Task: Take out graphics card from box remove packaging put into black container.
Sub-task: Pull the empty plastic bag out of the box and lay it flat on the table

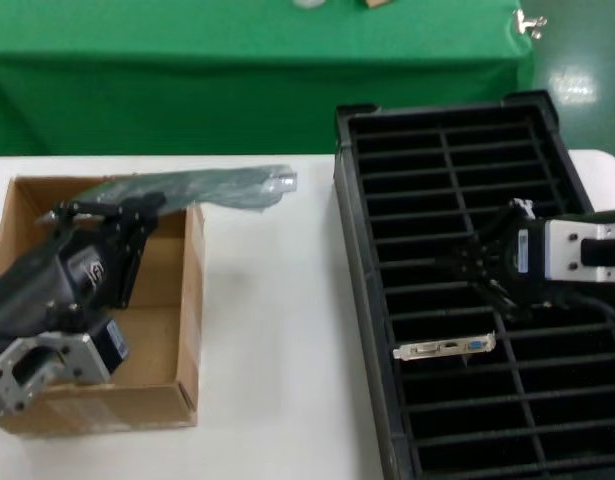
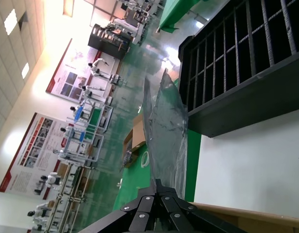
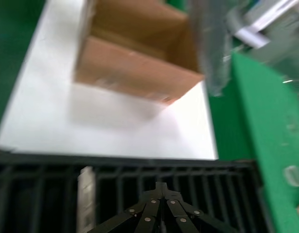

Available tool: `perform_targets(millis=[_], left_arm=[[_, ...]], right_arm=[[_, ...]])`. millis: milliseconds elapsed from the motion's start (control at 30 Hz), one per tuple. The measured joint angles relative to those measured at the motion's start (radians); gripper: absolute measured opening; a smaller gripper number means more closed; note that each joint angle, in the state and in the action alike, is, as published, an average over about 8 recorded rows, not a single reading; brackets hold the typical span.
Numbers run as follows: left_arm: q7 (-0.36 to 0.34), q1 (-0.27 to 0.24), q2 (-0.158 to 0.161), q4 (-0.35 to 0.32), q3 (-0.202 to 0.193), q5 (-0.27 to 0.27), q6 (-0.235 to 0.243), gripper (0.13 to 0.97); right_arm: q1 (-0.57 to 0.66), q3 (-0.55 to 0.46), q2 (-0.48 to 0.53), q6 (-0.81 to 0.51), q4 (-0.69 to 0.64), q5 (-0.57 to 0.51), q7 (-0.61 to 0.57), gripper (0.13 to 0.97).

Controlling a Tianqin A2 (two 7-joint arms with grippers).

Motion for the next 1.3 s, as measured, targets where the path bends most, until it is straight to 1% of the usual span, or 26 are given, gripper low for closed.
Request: perform_targets(millis=[167, 267, 367, 467, 567, 633, 700, 767, 1033, 1167, 1300], left_arm=[[-0.008, -0.002, 0.007, -0.002, -0.003, 0.010, 0.007, 0.139], [-0.032, -0.009, 0.030, -0.009, -0.009, 0.036, 0.029, 0.139], [-0.081, -0.022, 0.073, -0.023, -0.016, 0.080, 0.071, 0.139], [-0.145, -0.038, 0.128, -0.041, -0.017, 0.129, 0.126, 0.139], [-0.211, -0.053, 0.183, -0.059, -0.013, 0.176, 0.181, 0.139], [-0.242, -0.059, 0.210, -0.067, -0.009, 0.199, 0.209, 0.139], [-0.263, -0.063, 0.228, -0.072, -0.007, 0.215, 0.226, 0.139], [-0.272, -0.065, 0.236, -0.073, -0.006, 0.223, 0.234, 0.139], [-0.275, -0.066, 0.238, -0.074, -0.005, 0.226, 0.237, 0.153], [-0.275, -0.066, 0.238, -0.074, -0.005, 0.226, 0.237, 0.161], [-0.274, -0.065, 0.239, -0.073, -0.005, 0.223, 0.235, 0.172]], right_arm=[[-0.131, 0.074, -0.011, 0.178, -0.003, 0.023, -0.043, 0.132], [-0.205, 0.115, -0.018, 0.271, -0.003, 0.047, -0.071, 0.140], [-0.277, 0.153, -0.025, 0.354, 0.004, 0.079, -0.099, 0.149], [-0.345, 0.187, -0.027, 0.420, 0.019, 0.119, -0.125, 0.155], [-0.406, 0.216, -0.023, 0.469, 0.037, 0.166, -0.152, 0.189], [-0.437, 0.231, -0.020, 0.490, 0.045, 0.193, -0.167, 0.211], [-0.458, 0.242, -0.016, 0.503, 0.051, 0.213, -0.179, 0.233], [-0.470, 0.248, -0.013, 0.510, 0.054, 0.226, -0.186, 0.244], [-0.475, 0.250, -0.012, 0.513, 0.055, 0.231, -0.189, 0.399], [-0.475, 0.250, -0.012, 0.513, 0.055, 0.231, -0.189, 0.399], [-0.476, 0.251, -0.013, 0.515, 0.054, 0.232, -0.190, 0.506]])
